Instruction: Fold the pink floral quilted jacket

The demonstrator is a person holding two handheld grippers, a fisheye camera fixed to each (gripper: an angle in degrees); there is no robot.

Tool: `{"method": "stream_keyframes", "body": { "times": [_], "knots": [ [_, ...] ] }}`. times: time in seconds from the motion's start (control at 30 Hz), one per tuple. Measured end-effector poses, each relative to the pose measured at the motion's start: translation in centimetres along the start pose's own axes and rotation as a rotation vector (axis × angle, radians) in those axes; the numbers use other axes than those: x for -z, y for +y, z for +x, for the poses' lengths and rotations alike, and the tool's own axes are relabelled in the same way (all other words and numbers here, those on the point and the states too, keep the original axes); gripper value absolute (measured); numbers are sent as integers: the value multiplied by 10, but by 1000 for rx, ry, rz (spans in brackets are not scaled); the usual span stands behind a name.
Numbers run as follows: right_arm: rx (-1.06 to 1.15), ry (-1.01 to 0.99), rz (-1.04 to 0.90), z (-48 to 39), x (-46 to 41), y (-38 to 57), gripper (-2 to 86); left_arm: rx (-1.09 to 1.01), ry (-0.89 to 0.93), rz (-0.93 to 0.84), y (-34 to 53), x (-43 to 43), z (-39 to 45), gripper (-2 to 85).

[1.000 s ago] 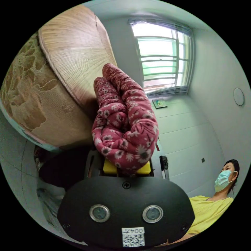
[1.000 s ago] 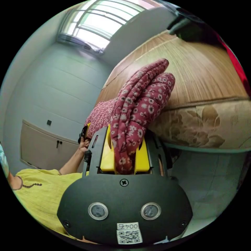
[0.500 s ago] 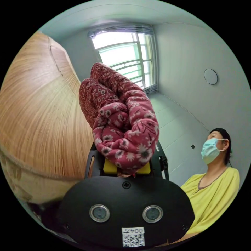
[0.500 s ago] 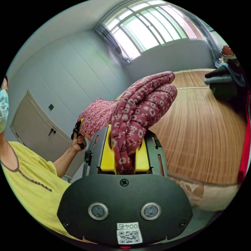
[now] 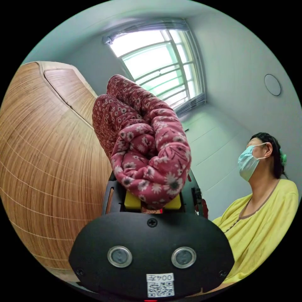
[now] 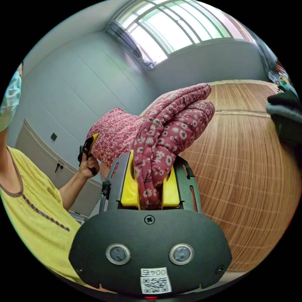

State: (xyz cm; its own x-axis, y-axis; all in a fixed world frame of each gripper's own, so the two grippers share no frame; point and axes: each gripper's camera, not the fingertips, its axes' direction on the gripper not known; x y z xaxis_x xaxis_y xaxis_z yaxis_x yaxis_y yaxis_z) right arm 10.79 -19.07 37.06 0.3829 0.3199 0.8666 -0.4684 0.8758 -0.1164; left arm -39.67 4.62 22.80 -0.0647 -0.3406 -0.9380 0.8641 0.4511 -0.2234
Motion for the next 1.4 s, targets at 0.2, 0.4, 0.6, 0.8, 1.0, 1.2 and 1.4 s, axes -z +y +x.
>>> {"method": "stream_keyframes", "body": {
  "times": [0.2,0.4,0.6,0.8,1.0,1.2,1.4],
  "knots": [
    [-239,30,25,-35,107,14,112,22,-32,-252,-33,-82,107,94],
    [-390,165,127,-106,235,53,113,-29,50,-523,-39,-190,214,94],
    [-565,370,378,-208,343,145,113,-59,285,-768,1,-306,295,94],
    [-742,553,583,-306,405,240,113,-144,469,-1042,85,-419,391,96],
    [-900,677,765,-361,450,315,113,-214,596,-1260,196,-524,488,98],
    [-1045,800,907,-404,497,362,114,-289,725,-1457,320,-618,595,103],
    [-1176,938,1036,-458,513,386,113,-307,860,-1623,436,-673,676,119]
  ]
}}
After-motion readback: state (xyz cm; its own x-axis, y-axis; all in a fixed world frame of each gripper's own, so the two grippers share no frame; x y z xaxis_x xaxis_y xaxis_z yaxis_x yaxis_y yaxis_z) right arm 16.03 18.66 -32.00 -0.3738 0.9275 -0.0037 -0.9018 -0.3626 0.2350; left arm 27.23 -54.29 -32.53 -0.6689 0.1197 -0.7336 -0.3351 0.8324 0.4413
